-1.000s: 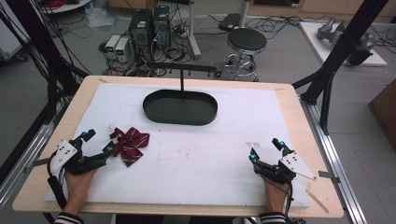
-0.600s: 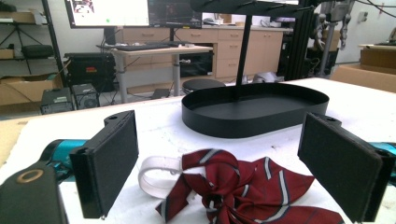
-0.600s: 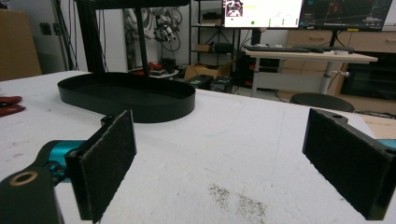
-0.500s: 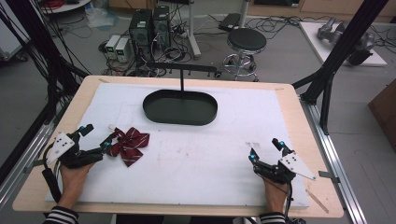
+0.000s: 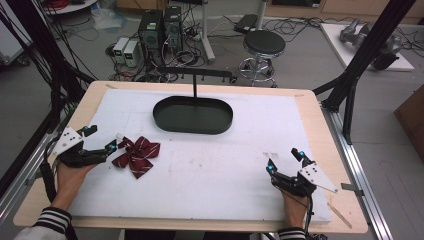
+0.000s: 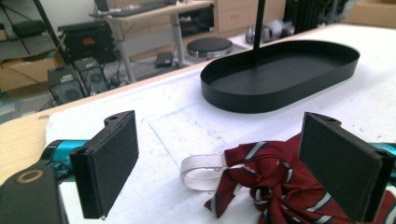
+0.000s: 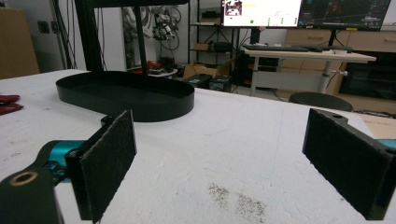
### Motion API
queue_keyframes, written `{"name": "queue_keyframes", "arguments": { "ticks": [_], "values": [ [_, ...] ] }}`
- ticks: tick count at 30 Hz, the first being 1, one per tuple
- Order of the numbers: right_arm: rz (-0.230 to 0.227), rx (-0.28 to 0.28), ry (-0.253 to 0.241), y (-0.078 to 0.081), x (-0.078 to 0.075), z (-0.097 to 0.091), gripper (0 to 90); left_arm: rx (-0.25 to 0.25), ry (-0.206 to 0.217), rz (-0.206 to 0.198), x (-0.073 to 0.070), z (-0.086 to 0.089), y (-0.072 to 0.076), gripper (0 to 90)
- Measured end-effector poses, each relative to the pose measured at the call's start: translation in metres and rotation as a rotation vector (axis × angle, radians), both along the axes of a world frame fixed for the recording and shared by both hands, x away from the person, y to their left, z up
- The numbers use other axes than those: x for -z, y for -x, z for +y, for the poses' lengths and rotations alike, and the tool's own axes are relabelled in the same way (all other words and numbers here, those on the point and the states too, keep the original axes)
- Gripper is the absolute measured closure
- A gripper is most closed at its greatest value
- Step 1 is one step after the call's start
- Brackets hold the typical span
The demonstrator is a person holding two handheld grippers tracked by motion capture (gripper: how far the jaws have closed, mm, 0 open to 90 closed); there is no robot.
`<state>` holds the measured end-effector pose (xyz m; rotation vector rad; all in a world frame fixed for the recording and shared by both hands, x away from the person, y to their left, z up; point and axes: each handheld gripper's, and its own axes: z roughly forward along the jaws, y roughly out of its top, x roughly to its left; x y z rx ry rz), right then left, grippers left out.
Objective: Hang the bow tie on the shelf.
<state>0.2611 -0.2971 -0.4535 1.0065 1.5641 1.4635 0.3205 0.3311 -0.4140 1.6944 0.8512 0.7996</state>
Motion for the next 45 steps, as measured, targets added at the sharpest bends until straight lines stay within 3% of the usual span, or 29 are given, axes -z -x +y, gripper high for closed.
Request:
{"name": "queue_keyframes", "arguments": {
  "ticks": [7, 17, 18, 22, 30, 45],
  "values": [
    [-0.008, 0.003, 0.005, 0.0, 0.0, 0.0, 8.8, 0.038, -0.081, 0.089, -0.008, 0.005, -0.017, 13.9],
    [-0.011, 0.004, 0.006, 0.0, 0.0, 0.0, 8.8, 0.062, -0.153, 0.17, -0.01, 0.01, -0.037, 14.3],
    [-0.012, 0.005, 0.006, 0.0, 0.0, 0.0, 8.8, 0.075, -0.155, 0.179, -0.01, 0.01, -0.038, 20.3],
    [-0.011, 0.006, 0.005, 0.0, 0.0, 0.0, 8.8, 0.108, -0.205, 0.21, -0.008, 0.009, -0.045, 21.9],
    [-0.009, 0.008, 0.004, 0.0, 0.0, 0.0, 8.8, 0.125, -0.261, 0.247, -0.003, 0.008, -0.053, 21.9],
    [-0.006, 0.011, -0.008, 0.001, 0.0, 0.0, 8.8, 0.173, -0.367, 0.312, 0.003, 0.004, -0.066, 31.4]
  ]
}}
